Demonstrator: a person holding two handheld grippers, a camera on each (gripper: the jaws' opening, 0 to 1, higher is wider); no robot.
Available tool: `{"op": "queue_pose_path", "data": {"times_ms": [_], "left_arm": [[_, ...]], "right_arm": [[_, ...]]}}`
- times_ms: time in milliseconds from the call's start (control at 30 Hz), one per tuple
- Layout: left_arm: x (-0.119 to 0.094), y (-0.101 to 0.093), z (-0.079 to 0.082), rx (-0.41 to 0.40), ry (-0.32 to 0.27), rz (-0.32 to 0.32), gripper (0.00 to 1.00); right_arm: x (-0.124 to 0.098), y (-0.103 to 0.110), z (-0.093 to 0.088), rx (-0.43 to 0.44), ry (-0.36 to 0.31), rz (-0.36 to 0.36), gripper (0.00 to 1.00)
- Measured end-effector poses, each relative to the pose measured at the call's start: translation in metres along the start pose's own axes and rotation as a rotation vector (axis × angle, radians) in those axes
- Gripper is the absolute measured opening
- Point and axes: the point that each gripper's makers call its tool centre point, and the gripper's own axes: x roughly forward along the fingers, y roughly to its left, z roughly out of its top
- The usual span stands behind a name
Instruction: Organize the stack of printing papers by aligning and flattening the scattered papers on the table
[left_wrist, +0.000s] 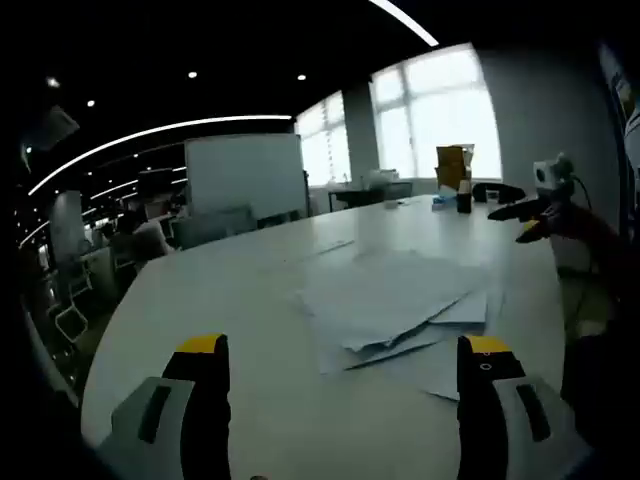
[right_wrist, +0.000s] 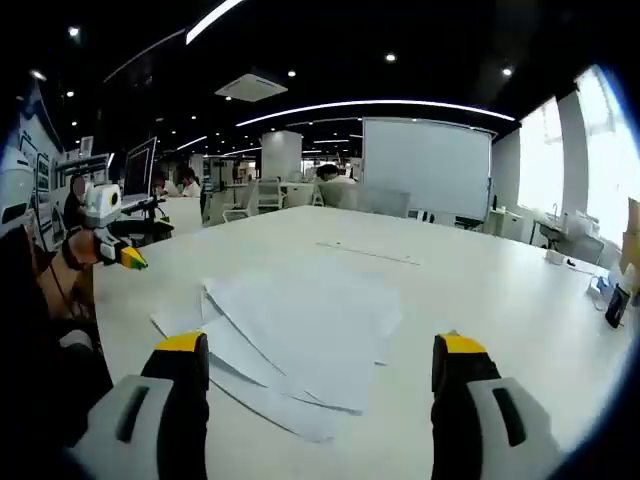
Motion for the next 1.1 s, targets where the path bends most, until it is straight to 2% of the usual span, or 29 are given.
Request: {"op": "queue_pose_path", "data": {"times_ms": [700,1100], "left_arm": [[0.0004,0.0001,-0.0041,-0.003,0.005,0.007,0.97],[-0.0031,-0.0015,-0.0004,0.005,-0.006,0.009,0.97]], "right_arm": [[-0.0043,-0.0042,-0.0024,0.013,-0.008,-0.013,0.87],[-0.0043,-0.0018,-0.0044,0.023,-0.012,-0.010,0.87]]}}
